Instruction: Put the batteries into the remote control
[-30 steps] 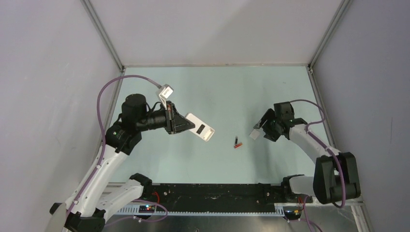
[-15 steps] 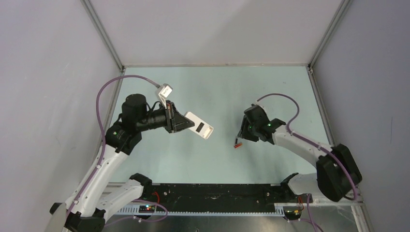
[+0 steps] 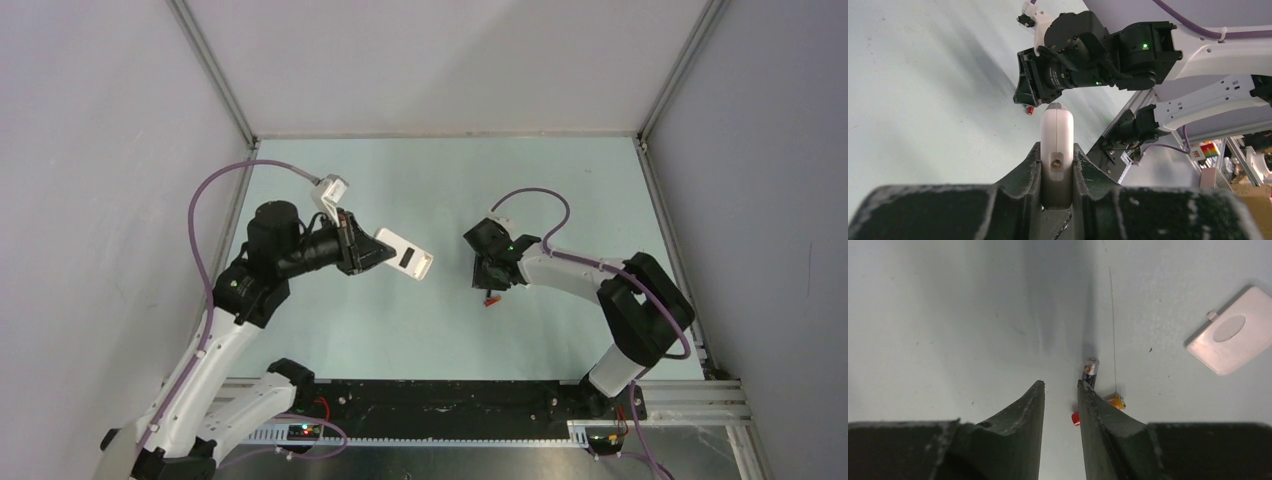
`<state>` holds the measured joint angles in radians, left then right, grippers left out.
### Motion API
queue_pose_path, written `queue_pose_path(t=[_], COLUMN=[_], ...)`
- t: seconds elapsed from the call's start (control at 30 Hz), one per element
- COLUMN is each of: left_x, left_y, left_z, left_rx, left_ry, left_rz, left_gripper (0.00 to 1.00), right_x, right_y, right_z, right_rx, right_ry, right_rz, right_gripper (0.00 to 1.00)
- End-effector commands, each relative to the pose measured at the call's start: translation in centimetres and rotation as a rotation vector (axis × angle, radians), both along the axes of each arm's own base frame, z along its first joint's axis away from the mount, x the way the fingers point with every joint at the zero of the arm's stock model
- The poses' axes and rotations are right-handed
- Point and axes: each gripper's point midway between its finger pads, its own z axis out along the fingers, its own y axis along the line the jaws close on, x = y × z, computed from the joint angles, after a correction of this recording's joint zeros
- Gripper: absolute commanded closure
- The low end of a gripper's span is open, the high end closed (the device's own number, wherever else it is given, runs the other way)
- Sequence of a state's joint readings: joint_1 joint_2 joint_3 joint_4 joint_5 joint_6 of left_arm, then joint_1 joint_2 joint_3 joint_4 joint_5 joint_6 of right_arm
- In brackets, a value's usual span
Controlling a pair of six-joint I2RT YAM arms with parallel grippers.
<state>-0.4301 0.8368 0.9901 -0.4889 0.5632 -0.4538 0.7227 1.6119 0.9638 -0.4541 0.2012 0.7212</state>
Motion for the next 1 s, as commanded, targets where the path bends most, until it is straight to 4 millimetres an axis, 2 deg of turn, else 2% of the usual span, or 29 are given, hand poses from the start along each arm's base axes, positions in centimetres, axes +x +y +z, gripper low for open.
queue_pose_path(t=[0.0,0.1,0.27,0.4,0.77,0.97], left_x=[0.0,-0.2,-1.2,-1.1,-0.7,-0.7], left_y=[0.6,0.6,-0.1,-0.3,-0.4,-0.4], left_z=[1.0,0.7,0.0,-0.8,-0.5,-0.8], left_rx=[-0.014,-0.006,0.003,0.016,0.021,0.024], left_ry=[-0.069,-0.079,-0.084,-0.072,-0.077,-0.073], left_rz=[0.042,0.025,-0.075,-0.094,-0.092,-0.091], left_gripper=[1.0,1.0,1.0,1.0,1.0,1.0], right_x=[0.9,0.8,0.6,0.5,-0.1,-0.8], right_y=[-0.3,-0.1,0.8,0.8,-0.9,-0.9], right_z=[-0.4,-0.2,2.1,3.3,2.6,3.1], right_rx=[-0.069,-0.072,0.003,0.033,-0.01,-0.006], right_ry=[-0.011,-0.018,-0.049,-0.059,-0.013,-0.012], right_rz=[-0.052,-0.059,-0.064,-0.073,-0.14,-0.123], right_gripper=[0.66,0.67,0.65,0.61,0.62,0.63])
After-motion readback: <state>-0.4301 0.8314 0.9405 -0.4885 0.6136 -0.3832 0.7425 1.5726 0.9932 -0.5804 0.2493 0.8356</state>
